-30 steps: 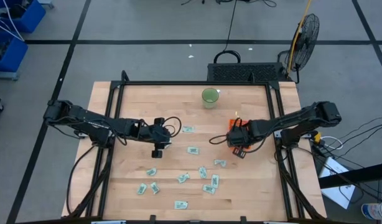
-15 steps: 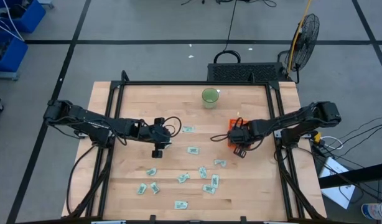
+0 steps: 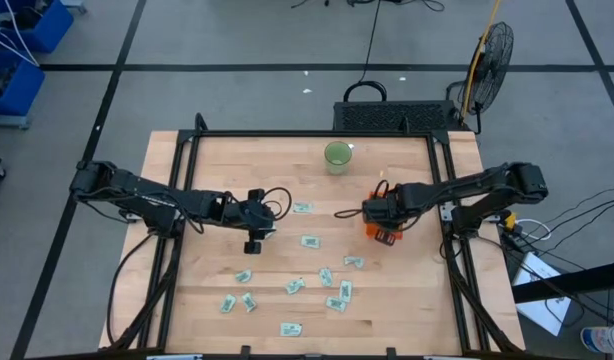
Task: Pick and place Stevia / Truvia into bins
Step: Put the light green packet into the orange basket
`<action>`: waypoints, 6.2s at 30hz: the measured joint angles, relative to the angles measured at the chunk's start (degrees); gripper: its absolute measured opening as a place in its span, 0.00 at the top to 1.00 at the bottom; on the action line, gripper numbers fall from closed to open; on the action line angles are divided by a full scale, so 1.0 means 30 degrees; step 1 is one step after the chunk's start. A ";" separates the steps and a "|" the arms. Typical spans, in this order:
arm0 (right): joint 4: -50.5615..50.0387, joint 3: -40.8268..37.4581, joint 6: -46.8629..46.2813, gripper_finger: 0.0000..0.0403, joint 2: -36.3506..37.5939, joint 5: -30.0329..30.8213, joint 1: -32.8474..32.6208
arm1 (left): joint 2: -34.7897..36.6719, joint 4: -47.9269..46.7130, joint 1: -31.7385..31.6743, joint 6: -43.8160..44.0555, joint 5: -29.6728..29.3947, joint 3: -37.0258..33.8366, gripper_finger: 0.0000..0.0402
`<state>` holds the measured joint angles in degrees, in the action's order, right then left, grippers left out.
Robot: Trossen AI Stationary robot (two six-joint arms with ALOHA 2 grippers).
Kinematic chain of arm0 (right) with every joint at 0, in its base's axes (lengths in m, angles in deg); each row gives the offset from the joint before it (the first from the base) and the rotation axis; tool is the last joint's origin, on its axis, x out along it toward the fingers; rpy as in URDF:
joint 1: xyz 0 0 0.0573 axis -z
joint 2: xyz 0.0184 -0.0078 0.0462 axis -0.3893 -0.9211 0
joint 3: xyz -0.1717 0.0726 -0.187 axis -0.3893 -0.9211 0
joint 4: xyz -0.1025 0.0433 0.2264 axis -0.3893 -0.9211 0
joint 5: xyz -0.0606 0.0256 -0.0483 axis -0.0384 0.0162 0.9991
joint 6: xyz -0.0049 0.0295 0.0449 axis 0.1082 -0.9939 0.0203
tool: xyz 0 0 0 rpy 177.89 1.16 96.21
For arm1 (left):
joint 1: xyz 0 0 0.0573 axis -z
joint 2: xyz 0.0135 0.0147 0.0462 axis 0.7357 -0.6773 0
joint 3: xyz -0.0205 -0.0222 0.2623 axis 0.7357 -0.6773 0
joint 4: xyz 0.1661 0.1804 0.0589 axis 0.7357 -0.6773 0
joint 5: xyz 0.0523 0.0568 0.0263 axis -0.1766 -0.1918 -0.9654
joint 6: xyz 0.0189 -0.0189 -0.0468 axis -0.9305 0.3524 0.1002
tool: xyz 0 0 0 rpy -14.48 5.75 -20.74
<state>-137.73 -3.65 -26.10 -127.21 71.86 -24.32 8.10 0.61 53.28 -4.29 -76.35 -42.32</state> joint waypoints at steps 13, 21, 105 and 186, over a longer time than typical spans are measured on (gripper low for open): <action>0.3549 0.3846 -0.1100 0.82 -0.0614 -0.2798 -0.2402 | 0.0000 -0.0028 0.0000 0.0183 0.0000 0.0000 0.61; 0.6789 0.3839 -0.1088 0.82 -0.3451 -0.3809 -0.4939 | 0.0000 -0.0022 0.0007 0.0687 0.0000 0.0000 0.61; 1.1640 0.0772 0.1427 0.99 -0.1771 -0.0412 -0.4676 | 0.0007 0.0227 0.0007 0.0845 0.0007 0.0007 0.61; 1.6662 -0.1735 0.3289 0.68 0.0587 -0.1260 -0.6424 | 0.0007 0.0764 0.0001 -0.0072 0.0007 0.0007 0.61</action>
<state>-87.75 -8.85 -16.23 -125.45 68.08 -43.59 8.12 2.90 53.28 -4.50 -76.33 -42.30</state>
